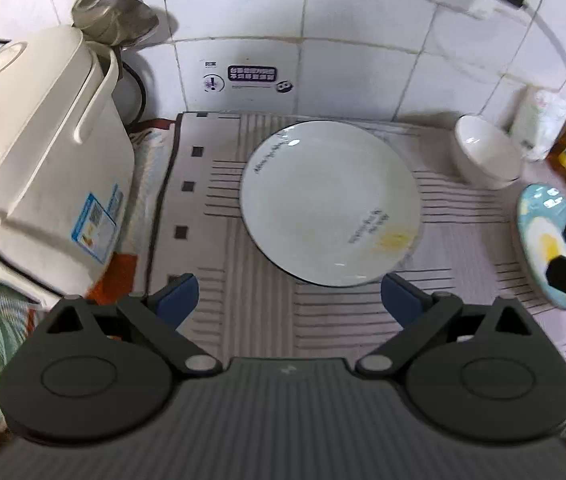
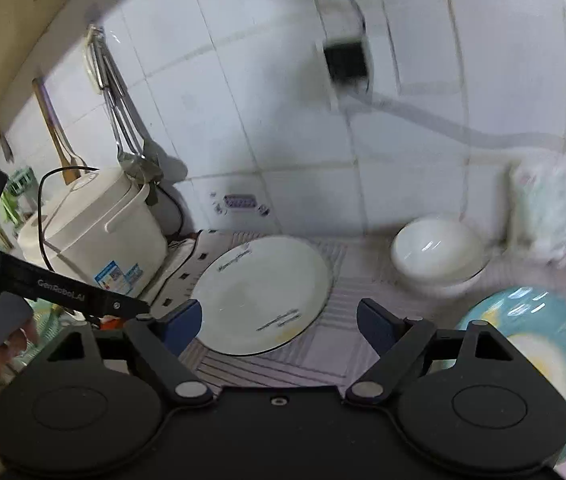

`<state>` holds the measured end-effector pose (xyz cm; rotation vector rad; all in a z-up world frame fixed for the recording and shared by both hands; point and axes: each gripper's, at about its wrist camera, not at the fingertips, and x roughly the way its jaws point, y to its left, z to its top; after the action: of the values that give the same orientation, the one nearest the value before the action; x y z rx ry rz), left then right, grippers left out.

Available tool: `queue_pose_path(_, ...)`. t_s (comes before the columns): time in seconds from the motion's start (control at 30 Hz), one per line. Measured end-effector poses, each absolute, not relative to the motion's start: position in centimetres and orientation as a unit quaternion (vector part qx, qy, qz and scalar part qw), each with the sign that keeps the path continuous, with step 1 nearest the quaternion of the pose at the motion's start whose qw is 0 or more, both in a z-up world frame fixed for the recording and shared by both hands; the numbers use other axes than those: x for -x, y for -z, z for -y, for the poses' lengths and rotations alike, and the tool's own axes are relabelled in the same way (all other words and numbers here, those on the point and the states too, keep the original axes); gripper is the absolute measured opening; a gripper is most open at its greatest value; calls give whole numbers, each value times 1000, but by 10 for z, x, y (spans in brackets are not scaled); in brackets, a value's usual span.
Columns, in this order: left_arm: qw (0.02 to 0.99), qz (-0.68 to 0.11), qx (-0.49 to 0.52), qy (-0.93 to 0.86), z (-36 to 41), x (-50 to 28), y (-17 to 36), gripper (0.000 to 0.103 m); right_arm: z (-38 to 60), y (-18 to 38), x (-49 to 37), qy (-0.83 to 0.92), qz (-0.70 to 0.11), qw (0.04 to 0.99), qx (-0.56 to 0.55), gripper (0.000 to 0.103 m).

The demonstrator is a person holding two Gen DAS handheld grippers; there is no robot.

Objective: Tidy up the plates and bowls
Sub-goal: 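Move both tools to the white Morning Honey plate and grip its rim, then lift the white plate and carry it toward the egg plate stack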

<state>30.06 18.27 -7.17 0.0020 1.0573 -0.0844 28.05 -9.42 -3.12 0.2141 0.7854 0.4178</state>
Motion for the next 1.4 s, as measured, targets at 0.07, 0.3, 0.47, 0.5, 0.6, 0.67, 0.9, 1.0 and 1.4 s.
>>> queue_pose_path(0.07,866,-500,-13,35,-185,-308,82,99,90,52,-293,-205,-400,884,-130,85)
queue_pose_path(0.3,869,-495,-1,20,-197,-327,133,98,66,117,-320,-201,-411,867,-199,83)
queue_pose_path(0.47,870,-491,29,23,-205,-345,152,96,55,143,-333,-165,-411,873,-204,76)
queue_pose_path(0.5,873,-486,35,25,-207,-350,155,96,55,147,-336,-159,-409,874,-207,72)
queue_pose_path(0.6,881,-471,40,19,-211,-363,159,96,54,158,-344,-144,-408,878,-205,62)
queue_pose_path(0.67,885,-462,44,20,-212,-371,160,95,53,163,-349,-137,-409,878,-206,57)
queue_pose_path(0.9,879,-470,64,42,-212,-395,169,68,55,175,-352,-132,-417,865,-244,46)
queue_pose_path(1.0,863,-490,101,66,-216,-399,172,52,58,178,-352,-132,-421,858,-264,45)
queue_pose_path(1.4,852,-504,127,60,-221,-403,186,28,65,188,-361,-113,-416,858,-278,15)
